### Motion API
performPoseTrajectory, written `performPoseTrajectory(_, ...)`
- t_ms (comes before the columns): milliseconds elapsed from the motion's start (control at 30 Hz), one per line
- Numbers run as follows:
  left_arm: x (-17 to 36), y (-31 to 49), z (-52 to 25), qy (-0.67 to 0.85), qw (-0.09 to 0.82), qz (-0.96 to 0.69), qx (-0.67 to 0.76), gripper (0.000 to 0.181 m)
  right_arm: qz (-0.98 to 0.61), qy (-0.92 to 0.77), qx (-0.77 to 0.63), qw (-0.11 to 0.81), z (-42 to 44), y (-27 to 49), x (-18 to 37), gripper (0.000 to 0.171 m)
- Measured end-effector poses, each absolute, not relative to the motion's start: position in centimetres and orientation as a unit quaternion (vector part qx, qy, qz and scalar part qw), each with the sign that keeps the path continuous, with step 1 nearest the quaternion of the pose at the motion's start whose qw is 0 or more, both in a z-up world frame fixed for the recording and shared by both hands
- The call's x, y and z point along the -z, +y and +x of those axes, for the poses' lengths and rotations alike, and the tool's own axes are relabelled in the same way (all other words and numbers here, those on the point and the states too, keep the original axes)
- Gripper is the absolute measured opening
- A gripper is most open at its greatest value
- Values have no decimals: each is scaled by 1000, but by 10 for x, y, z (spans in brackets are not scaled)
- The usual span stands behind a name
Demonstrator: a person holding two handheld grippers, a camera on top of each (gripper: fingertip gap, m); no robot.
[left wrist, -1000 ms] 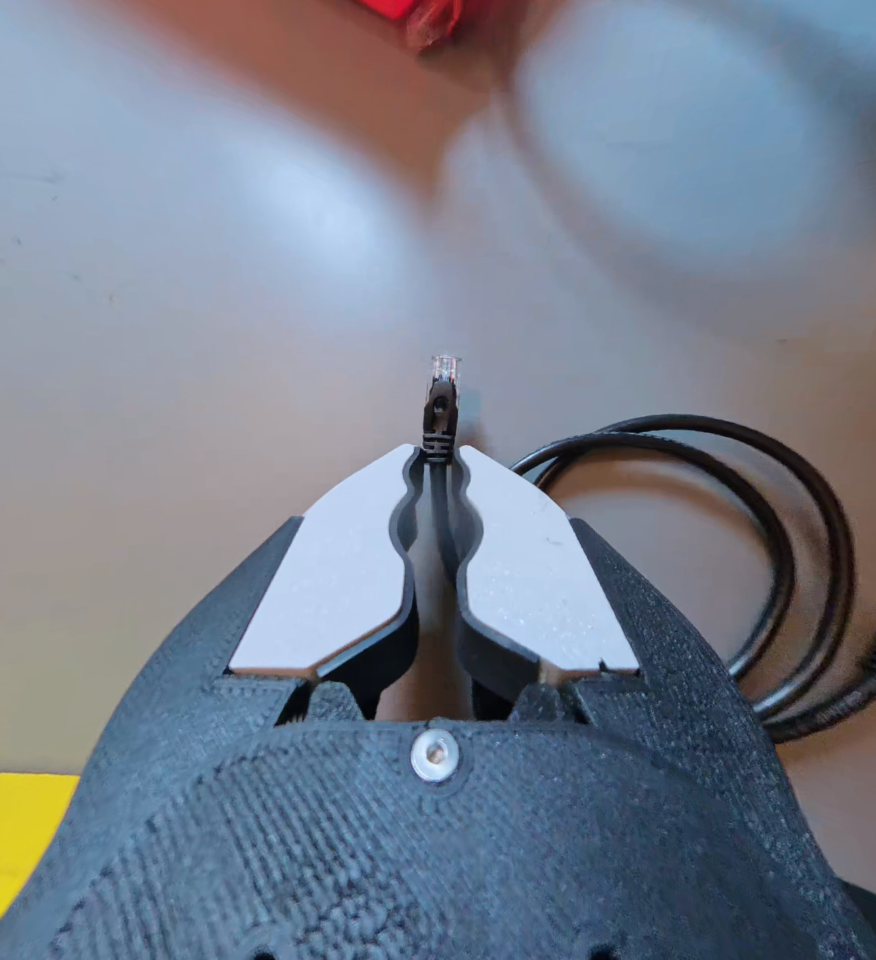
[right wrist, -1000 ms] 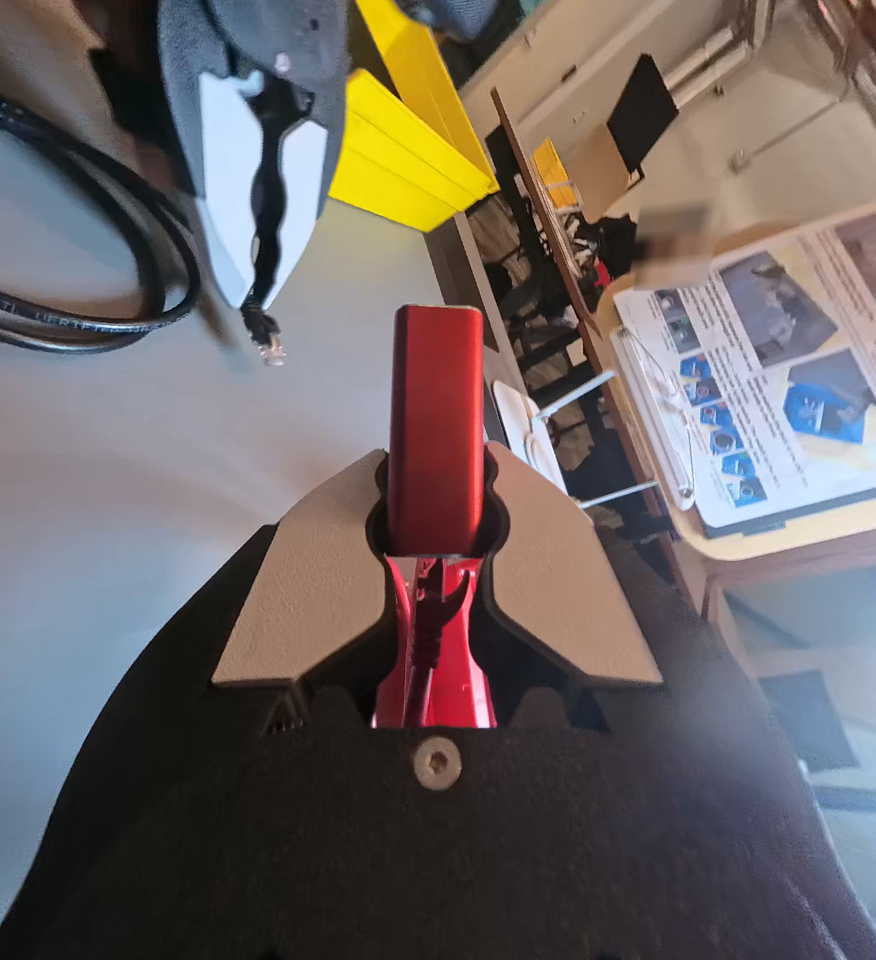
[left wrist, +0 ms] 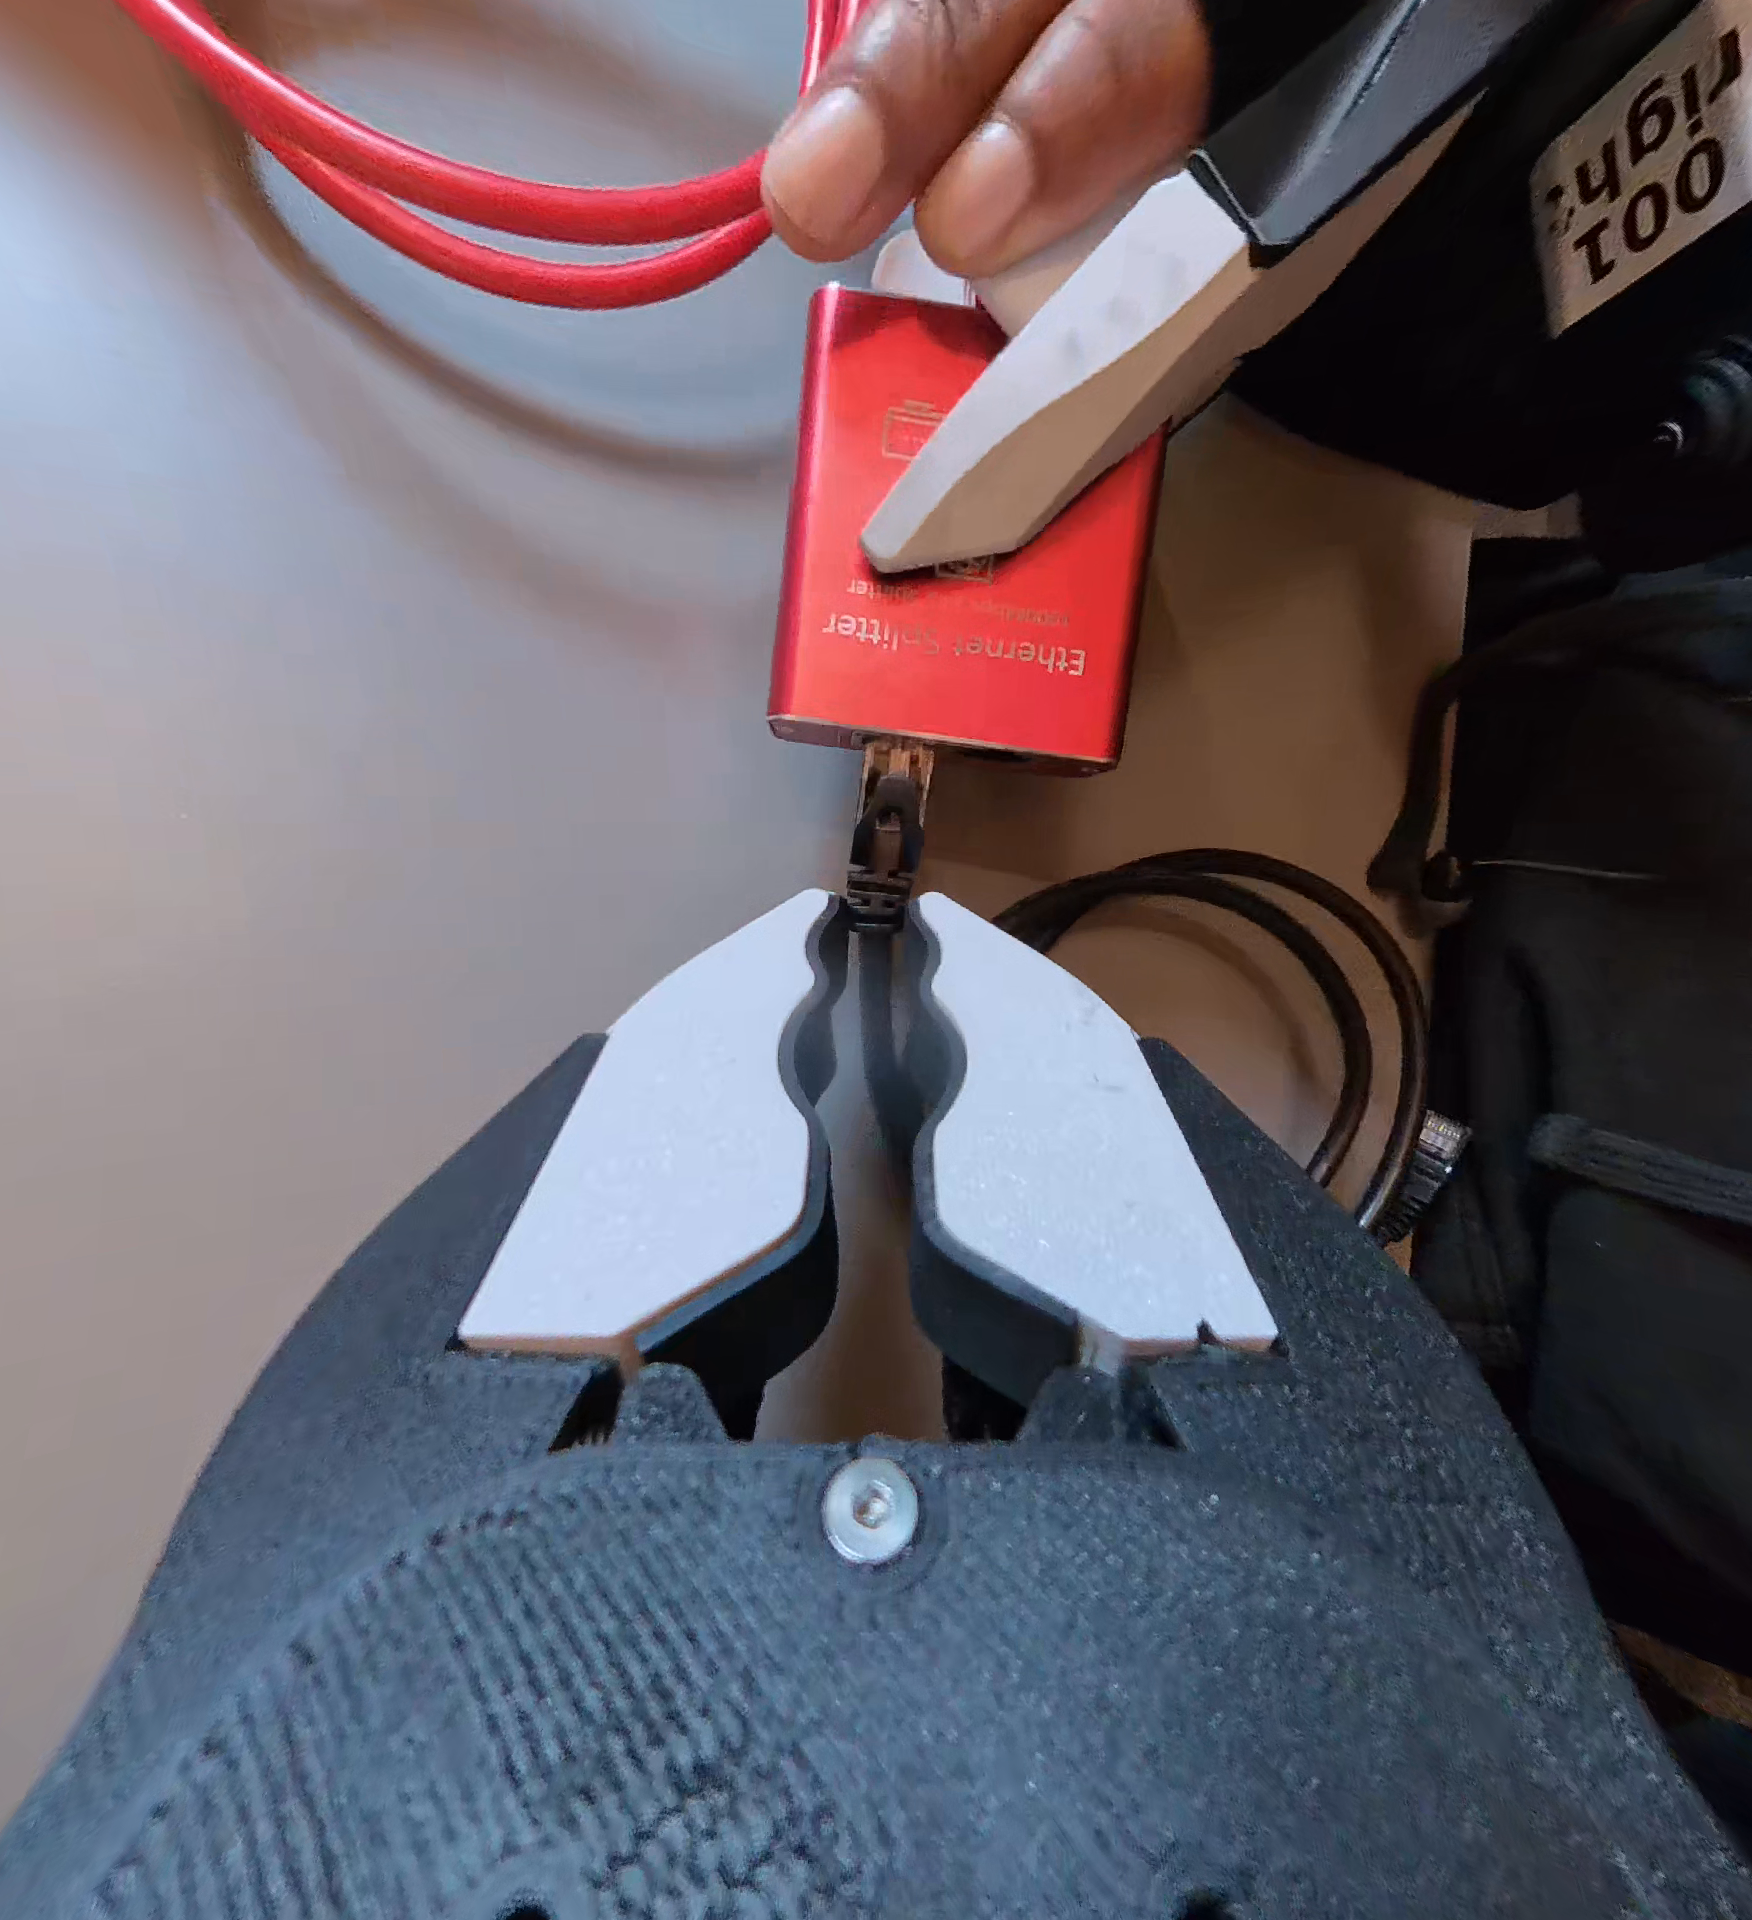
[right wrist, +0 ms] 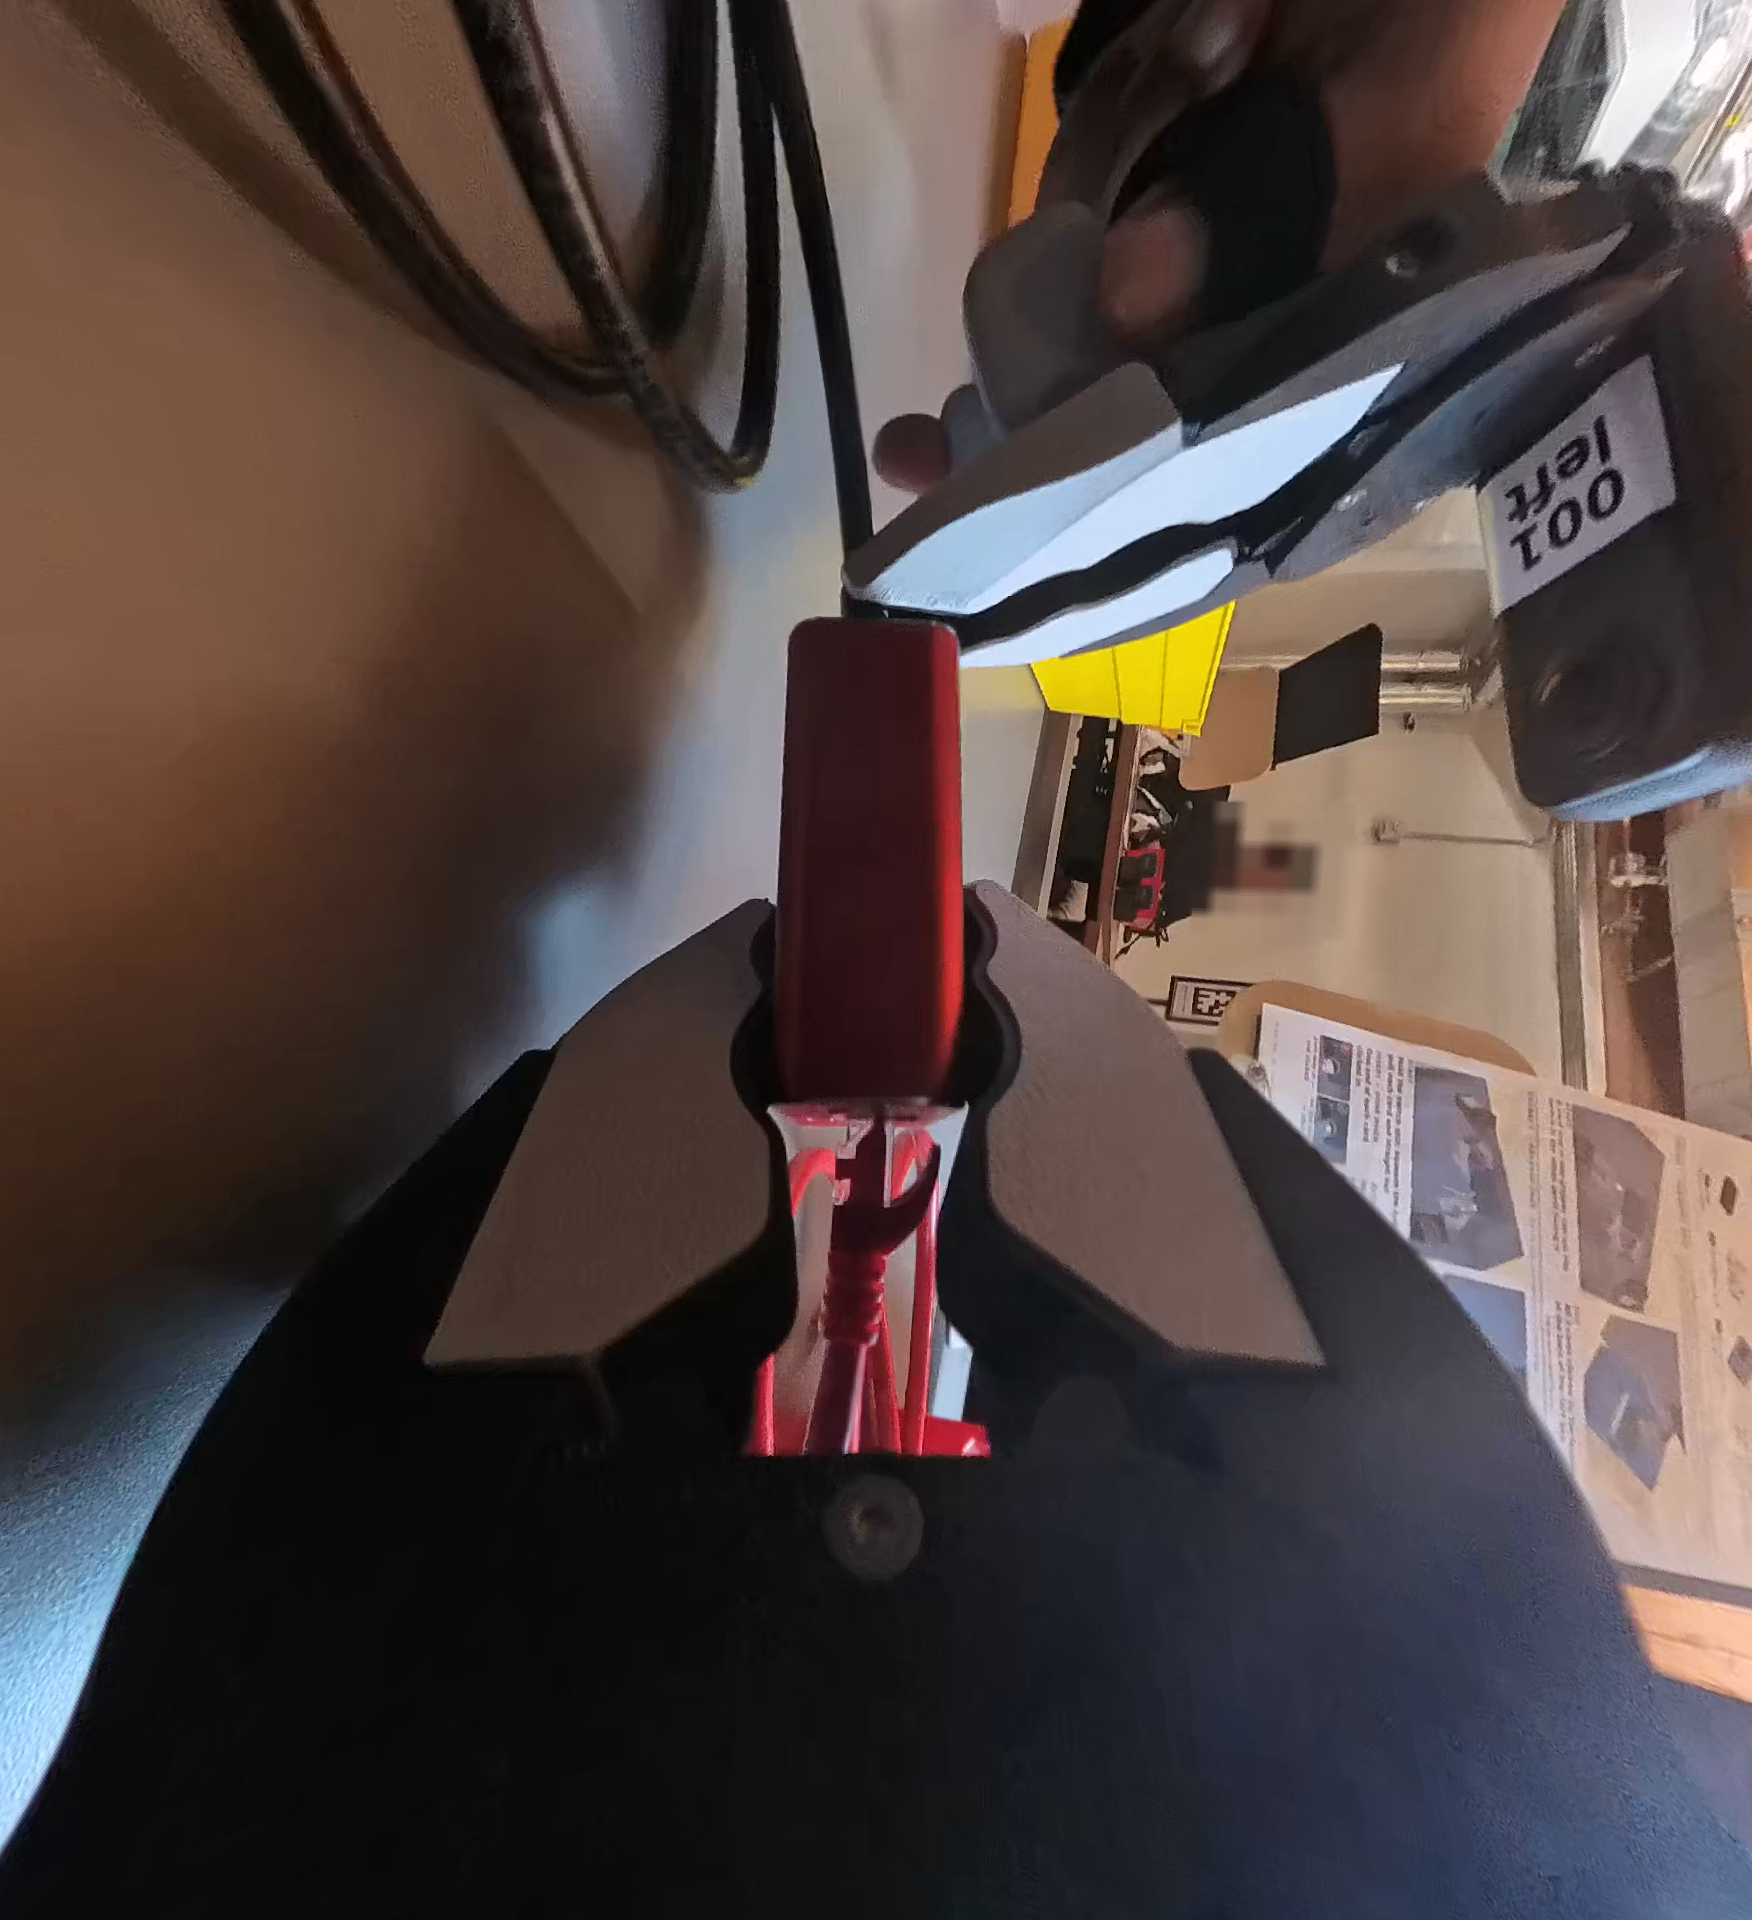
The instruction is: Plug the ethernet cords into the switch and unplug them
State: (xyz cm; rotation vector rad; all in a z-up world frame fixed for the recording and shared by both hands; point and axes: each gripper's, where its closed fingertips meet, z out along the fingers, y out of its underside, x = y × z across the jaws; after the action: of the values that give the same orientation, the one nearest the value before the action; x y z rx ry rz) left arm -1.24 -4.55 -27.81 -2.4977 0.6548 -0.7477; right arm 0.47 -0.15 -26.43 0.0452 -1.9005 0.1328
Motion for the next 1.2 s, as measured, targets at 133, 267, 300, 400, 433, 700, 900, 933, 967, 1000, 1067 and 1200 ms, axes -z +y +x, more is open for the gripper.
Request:
performPoseTrajectory(133,272,-45,-9,246,239,-896,282,9,25,-815,-68,575,8,-4,262,29)
performPoseTrajectory(267,270,-51,4,279,247,-877,303,9,48,-826,-85,555,17,-12,259,28)
performPoseTrajectory(300,268,-52,7,284,250,-871,313,9,52,-829,-90,549,19,-13,258,29)
performPoseTrajectory(400,260,-53,15,302,267,-852,333,9,62,-836,-106,535,25,-14,253,29)
performPoseTrajectory(433,257,-54,18,312,272,-844,340,9,63,-837,-114,532,28,-16,250,29)
performPoseTrajectory(700,238,-38,6,276,340,-831,342,10,34,-838,-59,542,20,3,232,29)
performPoseTrajectory(900,214,-29,-26,207,408,-831,316,10,-83,-801,-46,591,-12,21,219,29)
performPoseTrajectory(933,213,-30,-28,200,413,-831,314,10,-95,-797,-49,595,-15,21,220,29)
performPoseTrajectory(967,213,-32,-29,195,415,-831,314,10,-104,-793,-50,598,-17,21,222,29)
performPoseTrajectory(1000,215,-33,-30,192,415,-833,311,10,-112,-792,-45,598,-18,22,226,29)
performPoseTrajectory(1067,218,-35,-29,198,414,-834,306,10,-113,-791,-38,600,-18,21,229,29)
performPoseTrajectory(1200,187,-36,-44,178,470,-814,294,22,-107,-772,-44,625,-9,26,215,29)
